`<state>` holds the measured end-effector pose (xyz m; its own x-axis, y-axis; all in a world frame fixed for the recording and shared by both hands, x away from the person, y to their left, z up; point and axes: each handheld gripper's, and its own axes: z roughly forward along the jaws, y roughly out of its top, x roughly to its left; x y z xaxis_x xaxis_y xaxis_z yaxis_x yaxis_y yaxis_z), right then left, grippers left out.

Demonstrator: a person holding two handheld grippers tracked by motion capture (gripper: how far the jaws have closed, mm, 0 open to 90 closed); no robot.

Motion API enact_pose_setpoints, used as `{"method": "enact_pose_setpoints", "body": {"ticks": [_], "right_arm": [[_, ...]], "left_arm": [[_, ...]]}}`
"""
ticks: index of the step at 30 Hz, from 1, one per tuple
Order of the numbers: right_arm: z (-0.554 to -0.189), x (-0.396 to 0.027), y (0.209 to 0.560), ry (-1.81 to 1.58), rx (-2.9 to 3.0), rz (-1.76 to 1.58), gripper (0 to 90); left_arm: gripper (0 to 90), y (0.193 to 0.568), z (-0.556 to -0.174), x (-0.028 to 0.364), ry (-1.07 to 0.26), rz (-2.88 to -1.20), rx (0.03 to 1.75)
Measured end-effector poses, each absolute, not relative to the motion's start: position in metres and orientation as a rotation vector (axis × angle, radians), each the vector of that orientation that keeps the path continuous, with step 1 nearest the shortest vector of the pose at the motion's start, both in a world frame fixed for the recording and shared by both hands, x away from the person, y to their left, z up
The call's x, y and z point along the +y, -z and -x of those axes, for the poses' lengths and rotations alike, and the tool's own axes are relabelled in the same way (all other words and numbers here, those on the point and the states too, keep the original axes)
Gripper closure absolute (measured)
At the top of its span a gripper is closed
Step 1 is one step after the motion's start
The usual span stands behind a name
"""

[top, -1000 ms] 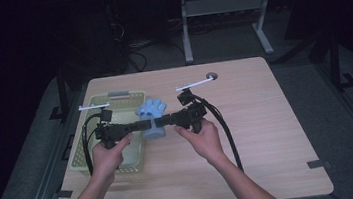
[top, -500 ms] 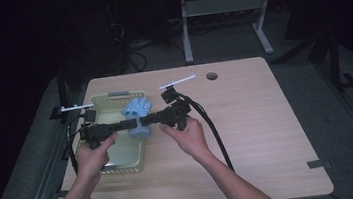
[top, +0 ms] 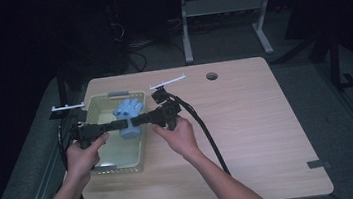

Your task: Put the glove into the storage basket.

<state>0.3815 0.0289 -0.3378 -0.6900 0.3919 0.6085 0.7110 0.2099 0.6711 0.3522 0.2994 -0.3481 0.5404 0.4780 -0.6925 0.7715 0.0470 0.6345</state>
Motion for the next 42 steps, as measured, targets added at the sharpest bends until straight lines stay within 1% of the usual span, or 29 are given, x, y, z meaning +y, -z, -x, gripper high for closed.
{"method": "enact_pose_setpoints", "body": {"ticks": [23,30,42], "right_arm": [[-0.391,0.060,0.342,1.450,-2.174,1.032,77.6],[-0.389,0.074,0.349,1.425,-2.172,1.032,77.6],[-0.399,0.087,0.368,1.388,-2.144,1.040,77.6]], "left_arm": [[74.1,0.349,-0.355,0.329,0.293,-1.602,1.125],[74.2,0.356,-0.351,0.341,0.299,-1.594,1.159],[75.1,0.374,-0.361,0.353,0.356,-1.579,1.227]]}}
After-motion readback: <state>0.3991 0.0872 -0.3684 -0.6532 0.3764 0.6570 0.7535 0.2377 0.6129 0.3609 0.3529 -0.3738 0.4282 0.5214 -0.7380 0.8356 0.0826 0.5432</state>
